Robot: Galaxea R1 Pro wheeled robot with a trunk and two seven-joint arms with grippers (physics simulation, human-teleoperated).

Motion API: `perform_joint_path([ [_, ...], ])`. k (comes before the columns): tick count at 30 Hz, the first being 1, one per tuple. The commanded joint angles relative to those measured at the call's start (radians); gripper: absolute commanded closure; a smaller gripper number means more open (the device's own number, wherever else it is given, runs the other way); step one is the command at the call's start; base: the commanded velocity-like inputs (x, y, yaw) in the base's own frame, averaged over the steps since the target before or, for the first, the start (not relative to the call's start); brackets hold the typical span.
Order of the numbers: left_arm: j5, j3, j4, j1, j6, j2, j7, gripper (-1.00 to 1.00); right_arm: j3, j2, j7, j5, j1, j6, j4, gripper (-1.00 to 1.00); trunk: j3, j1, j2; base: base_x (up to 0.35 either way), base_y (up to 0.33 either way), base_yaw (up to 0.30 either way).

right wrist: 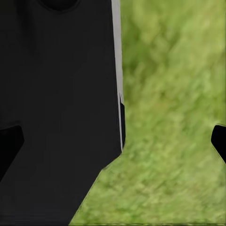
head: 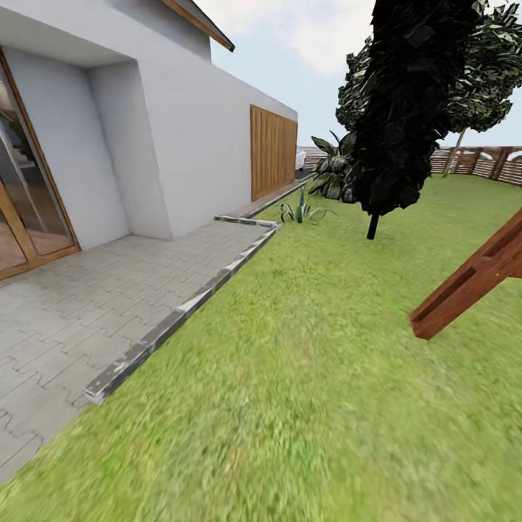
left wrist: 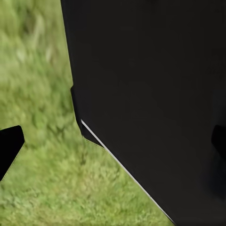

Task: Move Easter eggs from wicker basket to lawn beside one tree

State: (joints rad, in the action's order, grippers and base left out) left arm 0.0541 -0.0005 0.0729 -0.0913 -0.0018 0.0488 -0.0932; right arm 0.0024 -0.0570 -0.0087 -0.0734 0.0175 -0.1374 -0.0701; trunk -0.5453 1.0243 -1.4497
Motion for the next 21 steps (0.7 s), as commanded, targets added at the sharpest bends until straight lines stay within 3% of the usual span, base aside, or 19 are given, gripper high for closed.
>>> perform_joint_path([
  [1,0.006,0.000,0.002,-0.001,0.000,0.000,-0.003,-1.00,0.000,0.000,0.000,-0.008,-0.001,-0.006,-0.003,-1.00,0.000,0.001,0.000,0.338,0.000,-0.074],
  [9,0.006,0.000,0.002,-0.001,0.000,0.000,-0.003,-1.00,0.000,0.002,-0.002,-0.007,-0.001,-0.007,-0.005,-1.00,0.000,0.001,0.000,0.338,0.000,-0.169],
  [21,0.006,0.000,0.002,-0.001,0.000,0.000,-0.003,-1.00,0.001,0.004,-0.004,-0.006,-0.001,-0.006,-0.006,-1.00,0.000,0.001,0.000,0.339,0.000,-0.020],
])
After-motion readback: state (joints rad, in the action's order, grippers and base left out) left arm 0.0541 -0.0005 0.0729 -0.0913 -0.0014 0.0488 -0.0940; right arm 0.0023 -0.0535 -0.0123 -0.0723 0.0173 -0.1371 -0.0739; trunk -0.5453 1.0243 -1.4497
